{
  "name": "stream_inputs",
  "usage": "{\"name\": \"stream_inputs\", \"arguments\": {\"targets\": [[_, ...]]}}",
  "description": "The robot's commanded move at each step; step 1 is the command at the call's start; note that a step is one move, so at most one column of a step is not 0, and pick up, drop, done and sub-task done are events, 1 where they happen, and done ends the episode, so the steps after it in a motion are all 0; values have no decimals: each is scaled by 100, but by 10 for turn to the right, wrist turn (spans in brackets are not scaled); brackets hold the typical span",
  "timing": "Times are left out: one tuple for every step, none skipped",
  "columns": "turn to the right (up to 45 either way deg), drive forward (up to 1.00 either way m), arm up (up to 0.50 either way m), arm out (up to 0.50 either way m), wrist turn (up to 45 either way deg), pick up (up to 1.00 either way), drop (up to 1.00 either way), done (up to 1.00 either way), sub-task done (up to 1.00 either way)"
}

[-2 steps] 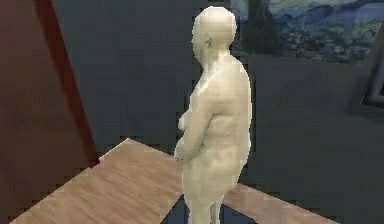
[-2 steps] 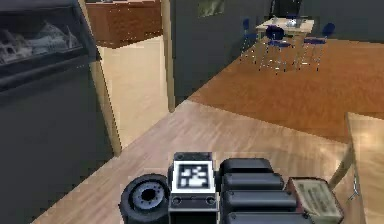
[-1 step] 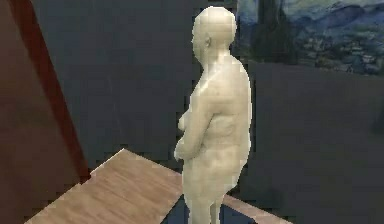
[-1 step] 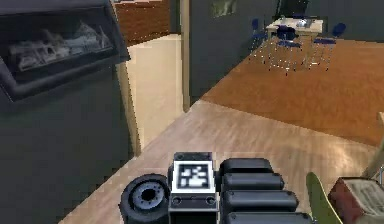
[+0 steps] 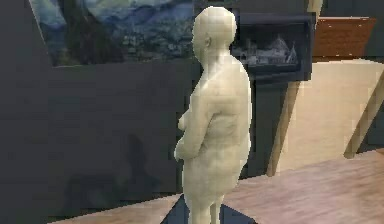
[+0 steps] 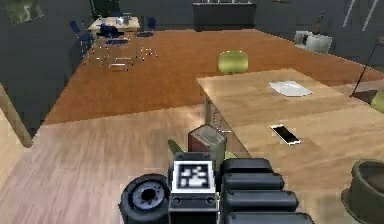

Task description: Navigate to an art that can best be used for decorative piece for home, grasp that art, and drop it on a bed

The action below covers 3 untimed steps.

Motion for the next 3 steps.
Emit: {"name": "stream_inputs", "arguments": {"targets": [[270, 0, 0, 0, 0, 0, 0, 0, 0], [0, 55, 0, 0, 0, 0, 0, 0, 0], [450, 0, 0, 0, 0, 0, 0, 0, 0]]}}
